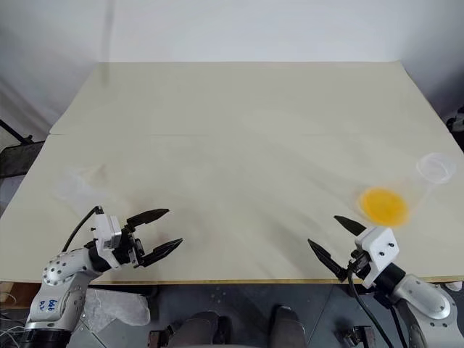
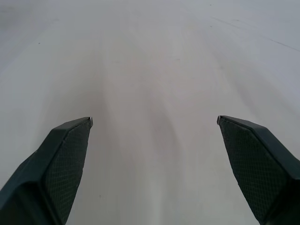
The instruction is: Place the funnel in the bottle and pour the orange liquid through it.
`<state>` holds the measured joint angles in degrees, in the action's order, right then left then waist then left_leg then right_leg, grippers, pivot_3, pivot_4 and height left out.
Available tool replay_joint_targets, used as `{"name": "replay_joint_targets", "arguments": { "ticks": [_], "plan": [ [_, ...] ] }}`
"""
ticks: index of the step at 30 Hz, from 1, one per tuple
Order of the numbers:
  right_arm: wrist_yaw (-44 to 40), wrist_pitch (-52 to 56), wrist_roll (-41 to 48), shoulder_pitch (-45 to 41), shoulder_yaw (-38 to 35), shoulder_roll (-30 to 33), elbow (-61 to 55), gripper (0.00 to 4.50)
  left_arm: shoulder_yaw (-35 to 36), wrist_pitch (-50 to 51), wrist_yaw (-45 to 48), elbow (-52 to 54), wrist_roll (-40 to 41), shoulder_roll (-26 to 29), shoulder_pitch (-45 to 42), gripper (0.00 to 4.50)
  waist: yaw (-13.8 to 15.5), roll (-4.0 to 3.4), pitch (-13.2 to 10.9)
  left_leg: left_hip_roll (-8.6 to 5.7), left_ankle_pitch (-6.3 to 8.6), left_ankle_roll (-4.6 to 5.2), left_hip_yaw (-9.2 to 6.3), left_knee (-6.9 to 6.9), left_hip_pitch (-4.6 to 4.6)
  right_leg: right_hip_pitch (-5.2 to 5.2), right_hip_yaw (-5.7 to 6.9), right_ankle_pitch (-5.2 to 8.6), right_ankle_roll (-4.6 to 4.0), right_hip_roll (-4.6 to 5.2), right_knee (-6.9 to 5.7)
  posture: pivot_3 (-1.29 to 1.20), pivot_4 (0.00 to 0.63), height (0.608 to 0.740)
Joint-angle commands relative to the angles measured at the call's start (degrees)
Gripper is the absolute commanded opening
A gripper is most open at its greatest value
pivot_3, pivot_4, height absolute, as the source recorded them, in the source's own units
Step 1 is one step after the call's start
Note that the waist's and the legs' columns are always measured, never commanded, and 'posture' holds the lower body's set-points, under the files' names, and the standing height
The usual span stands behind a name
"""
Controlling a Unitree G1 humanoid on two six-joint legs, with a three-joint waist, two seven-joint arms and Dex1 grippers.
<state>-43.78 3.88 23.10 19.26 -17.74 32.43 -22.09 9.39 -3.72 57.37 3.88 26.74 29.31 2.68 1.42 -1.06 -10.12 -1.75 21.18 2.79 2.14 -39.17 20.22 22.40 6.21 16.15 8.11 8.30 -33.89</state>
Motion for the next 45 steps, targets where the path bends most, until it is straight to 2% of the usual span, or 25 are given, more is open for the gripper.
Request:
{"name": "replay_joint_targets", "arguments": {
  "ticks": [1, 10, 17, 21, 25, 27, 32, 36, 43, 45],
  "plan": [
    [-0.4, -0.9, 0.3, -0.2, 0.2, -0.1, -0.6, 4.47, -0.1, -0.9, 0.3, 1.7, 0.6, -0.2, -0.5, 4.50, 0.0, 0.00, 0.0, 0.00, 0.00, 0.00, 0.00, 0.00, 0.00, 0.00, 0.00, 0.00, 0.00, 0.00, 0.00, 0.00, 0.150, 0.740],
    [-1.4, 0.7, 1.2, -4.3, 1.8, 0.9, 0.3, 4.47, 1.1, 5.6, -6.3, 6.4, 1.7, -0.4, -1.1, 4.50, -0.1, 0.00, 0.0, 0.00, 0.00, 0.00, 0.00, -0.01, -0.01, 0.00, -0.01, 0.00, 0.00, -0.01, -0.02, 0.00, 0.150, 0.740],
    [-3.3, 2.1, 1.3, -10.1, 3.7, 1.5, 3.3, 4.47, 5.8, 10.3, -7.5, 12.2, 6.7, 0.6, 4.3, 4.50, -0.2, 0.02, 0.0, 0.06, 0.01, -0.02, -0.02, -0.01, 0.00, 0.02, 0.00, 0.00, 0.00, -0.06, -0.03, 0.00, 0.150, 0.740],
    [-6.0, 2.7, 1.1, -15.2, 6.6, 1.8, 6.8, 4.47, 14.2, 10.6, -8.1, 15.9, 10.1, 0.9, 12.9, 4.50, -0.5, 0.10, -0.1, 0.06, 0.00, -0.01, 0.00, -0.05, 0.00, -0.02, -0.04, 0.00, 0.00, -0.04, 0.01, 0.00, 0.150, 0.740],
    [-8.4, 3.2, 1.3, -21.0, 8.8, 1.8, 11.0, 4.47, 23.5, 11.1, -8.5, 20.6, 13.5, -0.8, 25.6, 4.50, -1.4, 0.18, -0.1, 0.19, 0.06, -0.08, -0.02, -0.04, 0.00, 0.00, -0.08, 0.01, -0.02, 0.12, 0.04, 0.00, 0.150, 0.740],
    [-9.2, 2.9, 1.0, -22.4, 9.3, 1.7, 12.3, 4.47, 27.0, 10.6, -9.6, 20.8, 14.6, -1.9, 28.6, 4.50, -1.2, 0.23, -0.1, 0.23, 0.08, -0.09, -0.05, -0.05, 0.03, -0.02, -0.08, 0.02, -0.04, 0.13, 0.10, 0.00, 0.150, 0.740],
    [-10.4, 2.4, 0.6, -24.8, 10.2, 1.5, 14.8, 4.47, 35.9, 8.7, -16.5, 17.5, 15.1, -4.3, 28.3, 4.50, -0.1, 0.26, -0.2, 0.23, 0.08, -0.09, -0.07, -0.10, 0.03, -0.03, -0.13, 0.07, -0.13, 0.17, 0.28, 0.00, 0.150, 0.740],
    [-10.6, 2.2, 0.6, -25.2, 10.4, 1.3, 15.1, 4.47, 38.1, 7.1, -16.0, 15.4, 14.0, -4.2, 28.4, 4.50, -0.1, 0.27, -0.2, 0.23, 0.12, -0.10, -0.05, -0.09, 0.03, 0.00, -0.14, 0.07, -0.13, 0.16, 0.16, 0.00, 0.150, 0.740],
    [-10.3, 2.3, 0.9, -24.2, 9.8, 1.3, 13.9, 4.47, 36.6, 6.2, -15.5, 10.9, 12.7, -0.5, 21.4, 4.50, -0.1, 0.29, -0.2, 0.24, 0.14, -0.09, -0.04, -0.10, 0.03, 0.00, -0.05, 0.06, -0.13, 0.13, 0.07, 0.00, 0.150, 0.740],
    [-9.5, 2.4, 0.8, -23.3, 9.5, 1.1, 12.9, 4.47, 34.3, 6.4, -15.4, 8.0, 11.6, 1.5, 16.6, 4.50, -0.1, 0.28, -0.2, 0.23, 0.14, -0.10, -0.03, -0.09, 0.02, 0.00, -0.05, 0.06, -0.12, 0.12, 0.04, 0.00, 0.150, 0.740]
  ]
}}
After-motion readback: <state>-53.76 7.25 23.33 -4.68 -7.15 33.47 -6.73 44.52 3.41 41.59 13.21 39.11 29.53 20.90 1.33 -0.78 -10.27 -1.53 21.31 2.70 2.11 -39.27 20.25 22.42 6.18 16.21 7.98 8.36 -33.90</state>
